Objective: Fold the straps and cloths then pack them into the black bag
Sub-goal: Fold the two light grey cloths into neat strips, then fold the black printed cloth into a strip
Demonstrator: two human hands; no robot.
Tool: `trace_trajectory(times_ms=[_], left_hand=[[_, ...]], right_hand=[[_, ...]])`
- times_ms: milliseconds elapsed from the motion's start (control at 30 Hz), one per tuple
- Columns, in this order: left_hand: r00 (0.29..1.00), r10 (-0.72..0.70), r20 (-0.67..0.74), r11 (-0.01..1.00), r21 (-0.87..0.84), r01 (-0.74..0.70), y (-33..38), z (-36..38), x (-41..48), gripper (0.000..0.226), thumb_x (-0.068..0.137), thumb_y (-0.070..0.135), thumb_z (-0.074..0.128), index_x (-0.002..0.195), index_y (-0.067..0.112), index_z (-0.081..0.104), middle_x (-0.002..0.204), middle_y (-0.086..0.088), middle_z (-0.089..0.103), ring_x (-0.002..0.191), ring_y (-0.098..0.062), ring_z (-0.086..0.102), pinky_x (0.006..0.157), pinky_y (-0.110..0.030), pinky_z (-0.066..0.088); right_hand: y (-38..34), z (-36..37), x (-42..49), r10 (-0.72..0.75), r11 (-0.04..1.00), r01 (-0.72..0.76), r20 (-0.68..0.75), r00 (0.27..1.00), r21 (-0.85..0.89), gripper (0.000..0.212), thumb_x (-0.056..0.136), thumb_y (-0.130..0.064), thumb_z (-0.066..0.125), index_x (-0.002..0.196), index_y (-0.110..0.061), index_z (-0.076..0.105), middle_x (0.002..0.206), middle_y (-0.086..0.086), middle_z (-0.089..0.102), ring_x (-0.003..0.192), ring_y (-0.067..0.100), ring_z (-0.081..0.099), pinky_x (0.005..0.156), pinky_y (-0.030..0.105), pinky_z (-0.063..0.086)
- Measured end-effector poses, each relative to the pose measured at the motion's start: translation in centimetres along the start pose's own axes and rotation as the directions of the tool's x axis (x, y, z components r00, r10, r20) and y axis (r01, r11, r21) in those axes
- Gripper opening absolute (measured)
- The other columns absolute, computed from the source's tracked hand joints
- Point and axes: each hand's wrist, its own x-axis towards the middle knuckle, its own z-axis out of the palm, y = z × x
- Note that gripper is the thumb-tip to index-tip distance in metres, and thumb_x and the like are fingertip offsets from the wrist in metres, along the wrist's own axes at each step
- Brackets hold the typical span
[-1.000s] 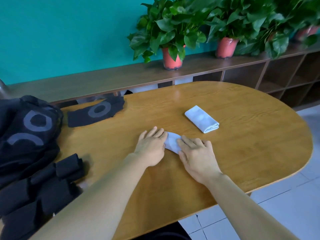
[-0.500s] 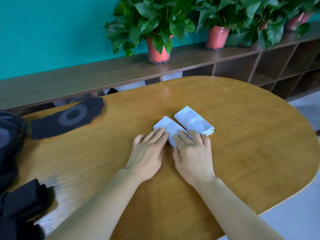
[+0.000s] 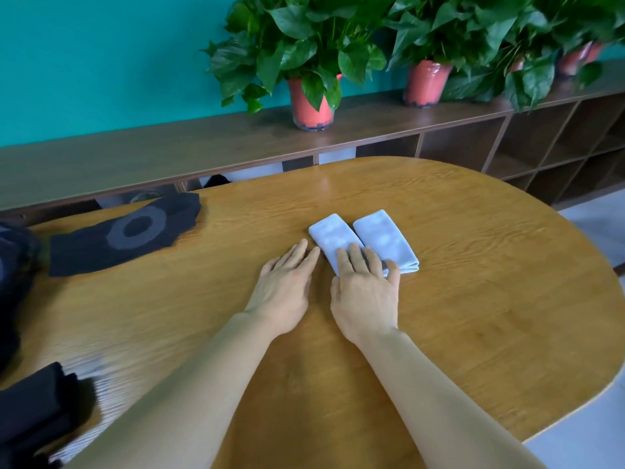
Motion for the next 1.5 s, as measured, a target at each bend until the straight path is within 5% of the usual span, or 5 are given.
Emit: trace_trajectory(times_ms=[500,633,867,1067,1500], left_hand=[[0.973,-0.228,0.025,0.969,0.106,0.224,-6.9,-7.8,-11.6,0.061,0.101,0.008,0.031,0.154,0.024,0.005,0.161,0.003,0.000,0.148,-0.011,0.002,0.118,-0.030,0.006],[0.944,-0.330,0.007,0.926,0.198,0.322,-10.4,-9.8,-13.3,0.061,0.100,0.007,0.034,0.154,0.022,0.009,0.161,0.000,0.003,0.148,-0.014,0.004,0.120,-0.034,0.008],[0.874,-0.471,0.121,0.866,0.251,0.432,-16.5,-10.9,-14.4,0.060,0.099,0.009,0.032,0.154,0.019,0.009,0.161,-0.003,0.004,0.148,-0.016,0.002,0.120,-0.040,0.003],[0.874,-0.469,0.123,0.870,0.235,0.434,-18.9,-10.7,-13.3,0.058,0.098,0.005,0.032,0.152,0.020,0.018,0.161,-0.003,0.003,0.148,-0.016,0.002,0.120,-0.040,-0.001],[0.876,-0.468,0.116,0.867,0.252,0.430,-18.2,-11.0,-13.6,0.058,0.097,0.007,0.033,0.153,0.017,0.018,0.162,-0.001,0.001,0.148,-0.013,0.001,0.120,-0.040,-0.002]], right_hand=[[-9.3,-1.8,-2.0,-0.169,0.985,0.170,0.098,0.981,-0.003,0.042,0.081,-0.026,0.061,0.121,-0.012,0.060,0.123,0.008,0.061,0.124,0.028,0.048,0.100,0.054,0.030],[-13.8,-1.3,-1.1,-0.336,0.940,0.339,0.224,0.915,0.023,0.049,0.097,-0.032,0.036,0.144,-0.018,0.034,0.150,0.002,0.035,0.142,0.021,0.021,0.110,0.048,0.015],[-20.3,0.8,3.0,-0.497,0.859,0.509,0.329,0.803,0.056,0.052,0.102,-0.030,0.021,0.150,-0.012,0.015,0.159,0.006,0.005,0.145,0.021,0.002,0.114,0.045,0.013],[-23.1,2.3,7.0,-0.485,0.842,0.536,0.345,0.804,-0.066,0.047,0.100,-0.024,0.026,0.143,-0.006,0.033,0.158,0.013,-0.008,0.144,0.027,-0.007,0.114,0.048,0.011],[-20.9,1.0,4.8,-0.510,0.838,0.542,0.266,0.818,-0.060,0.060,0.102,-0.036,0.015,0.149,0.000,0.006,0.159,0.010,-0.001,0.145,0.026,-0.008,0.115,0.048,0.007]])
